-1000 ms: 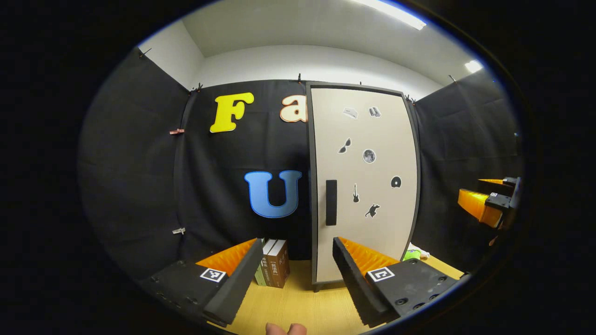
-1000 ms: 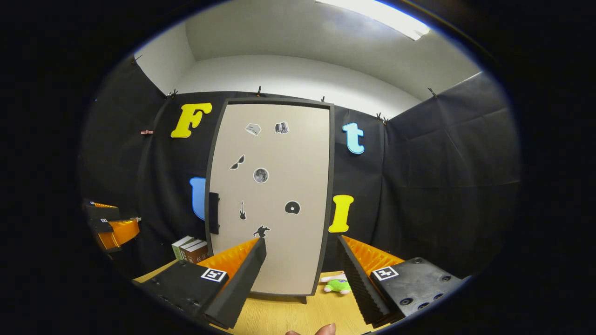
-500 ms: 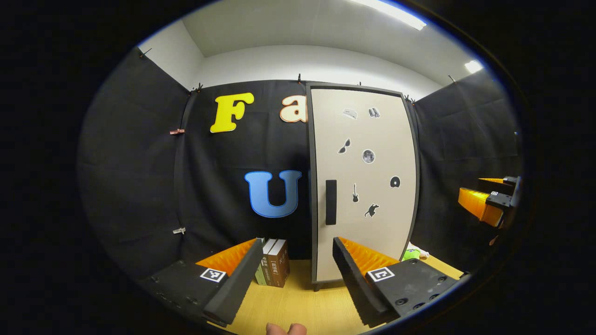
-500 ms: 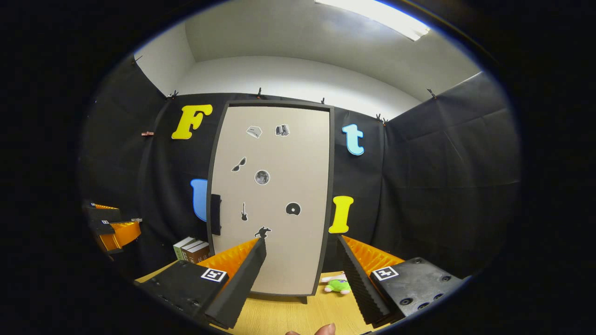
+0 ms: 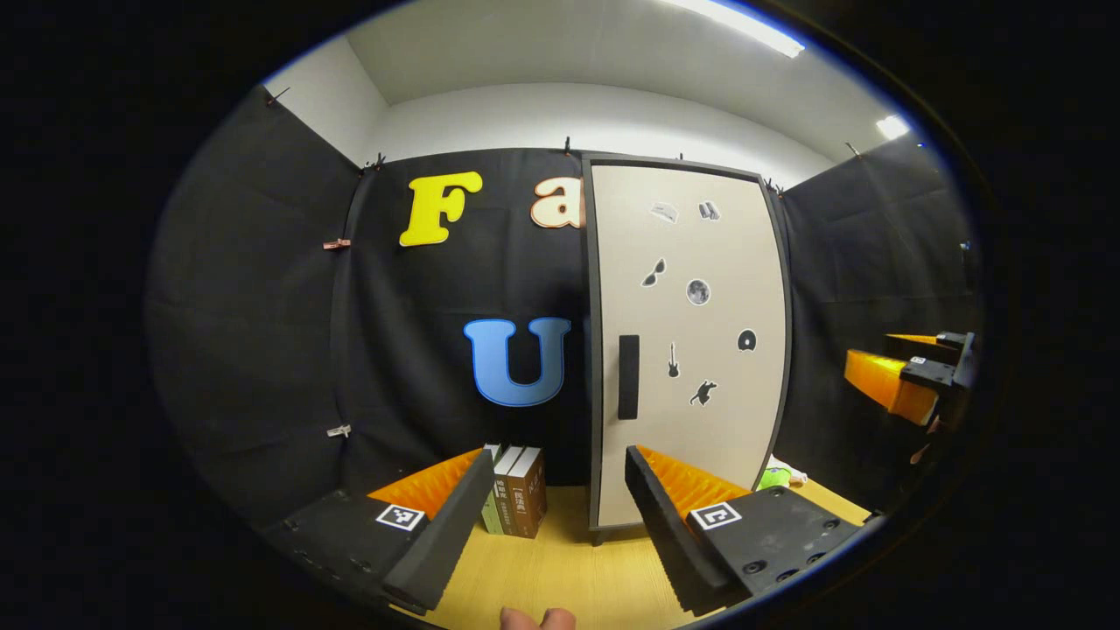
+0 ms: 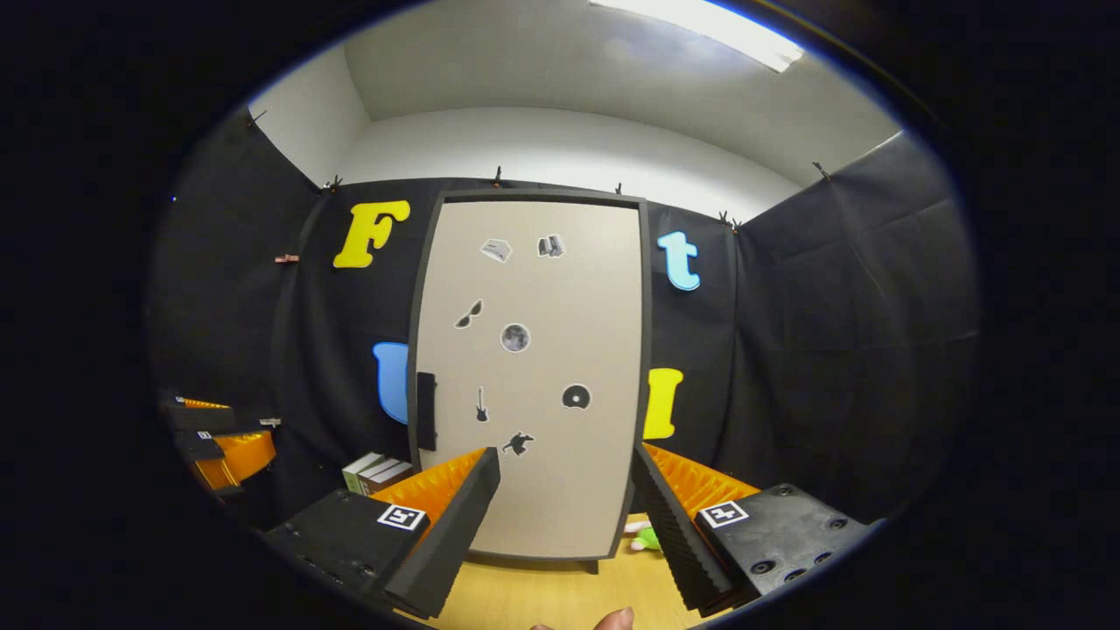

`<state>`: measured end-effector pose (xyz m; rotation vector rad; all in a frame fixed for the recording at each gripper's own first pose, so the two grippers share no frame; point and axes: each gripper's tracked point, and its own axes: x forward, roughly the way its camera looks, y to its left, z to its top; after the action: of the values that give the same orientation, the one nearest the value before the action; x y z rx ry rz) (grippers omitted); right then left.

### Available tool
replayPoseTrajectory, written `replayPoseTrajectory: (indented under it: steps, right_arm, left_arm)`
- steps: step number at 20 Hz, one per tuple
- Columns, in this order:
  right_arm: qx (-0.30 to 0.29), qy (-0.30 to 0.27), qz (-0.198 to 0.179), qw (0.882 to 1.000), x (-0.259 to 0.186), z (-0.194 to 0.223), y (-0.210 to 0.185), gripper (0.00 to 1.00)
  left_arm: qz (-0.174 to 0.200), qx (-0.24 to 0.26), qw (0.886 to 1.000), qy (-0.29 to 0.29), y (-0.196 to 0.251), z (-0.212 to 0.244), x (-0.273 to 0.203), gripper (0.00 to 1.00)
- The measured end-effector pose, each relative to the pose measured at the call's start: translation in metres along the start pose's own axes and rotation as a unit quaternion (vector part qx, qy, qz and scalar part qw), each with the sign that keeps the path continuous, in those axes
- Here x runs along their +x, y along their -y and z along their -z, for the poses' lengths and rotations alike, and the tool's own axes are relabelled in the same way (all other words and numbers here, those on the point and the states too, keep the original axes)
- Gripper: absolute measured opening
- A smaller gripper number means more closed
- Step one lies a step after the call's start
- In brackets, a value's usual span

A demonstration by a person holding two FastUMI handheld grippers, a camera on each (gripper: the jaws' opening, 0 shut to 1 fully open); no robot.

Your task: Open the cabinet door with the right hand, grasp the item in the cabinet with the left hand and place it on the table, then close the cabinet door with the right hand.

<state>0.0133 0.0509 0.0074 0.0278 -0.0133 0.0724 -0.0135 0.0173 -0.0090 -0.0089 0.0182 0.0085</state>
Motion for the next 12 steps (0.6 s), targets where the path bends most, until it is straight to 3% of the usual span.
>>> replayPoseTrajectory:
  steps: [7,12]
  right_arm:
    - [0.031,-0.013,-0.068,0.997,0.069,0.013,-0.097,0.98]
    - [0.017,-0.030,-0.085,0.996,0.123,0.037,-0.144,0.97]
  left_arm:
    - [-0.024,-0.011,1.000,-0.011,-0.032,0.012,-0.014,0.95]
    - [-0.041,-0.016,0.999,-0.017,-0.050,0.019,-0.022,0.95]
